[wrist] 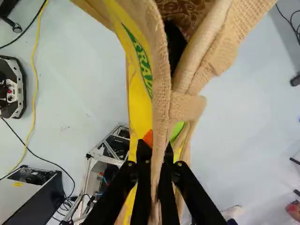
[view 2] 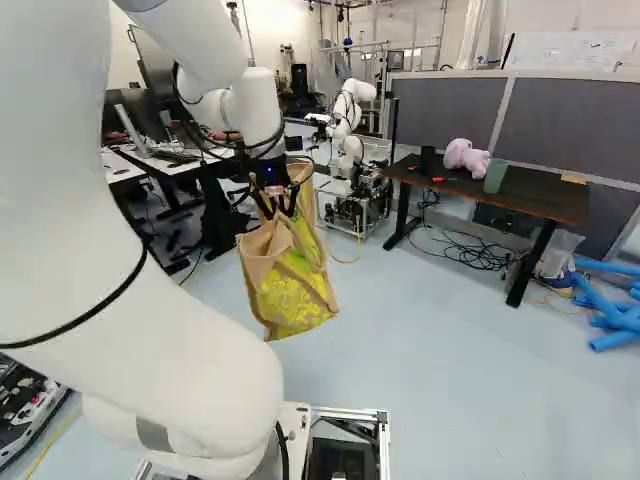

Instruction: Pick up the bag on the ground and place it on the table

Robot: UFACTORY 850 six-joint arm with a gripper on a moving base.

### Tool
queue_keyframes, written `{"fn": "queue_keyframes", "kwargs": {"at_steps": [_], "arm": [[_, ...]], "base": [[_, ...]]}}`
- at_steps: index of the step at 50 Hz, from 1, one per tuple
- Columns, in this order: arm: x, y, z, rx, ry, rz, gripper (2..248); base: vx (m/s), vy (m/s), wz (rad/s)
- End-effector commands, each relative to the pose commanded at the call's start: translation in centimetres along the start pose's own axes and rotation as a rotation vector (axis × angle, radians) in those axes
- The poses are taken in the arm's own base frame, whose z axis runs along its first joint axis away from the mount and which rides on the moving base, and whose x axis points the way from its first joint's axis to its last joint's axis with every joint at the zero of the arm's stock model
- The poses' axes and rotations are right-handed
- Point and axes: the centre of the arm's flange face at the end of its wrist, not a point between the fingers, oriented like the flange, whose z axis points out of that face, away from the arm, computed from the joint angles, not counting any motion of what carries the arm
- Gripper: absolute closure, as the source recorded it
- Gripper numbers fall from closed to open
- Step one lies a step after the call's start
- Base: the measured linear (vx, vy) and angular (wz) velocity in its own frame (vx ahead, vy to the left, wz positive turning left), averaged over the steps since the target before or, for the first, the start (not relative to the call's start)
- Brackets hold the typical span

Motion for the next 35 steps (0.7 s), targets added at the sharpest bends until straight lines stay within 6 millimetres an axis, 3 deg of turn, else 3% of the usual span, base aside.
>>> {"fn": "queue_keyframes", "kwargs": {"at_steps": [35], "arm": [[0.8,0.1,-5.2,0.022,-0.058,-0.003,228]], "base": [[0.0,0.0,0.0]]}}
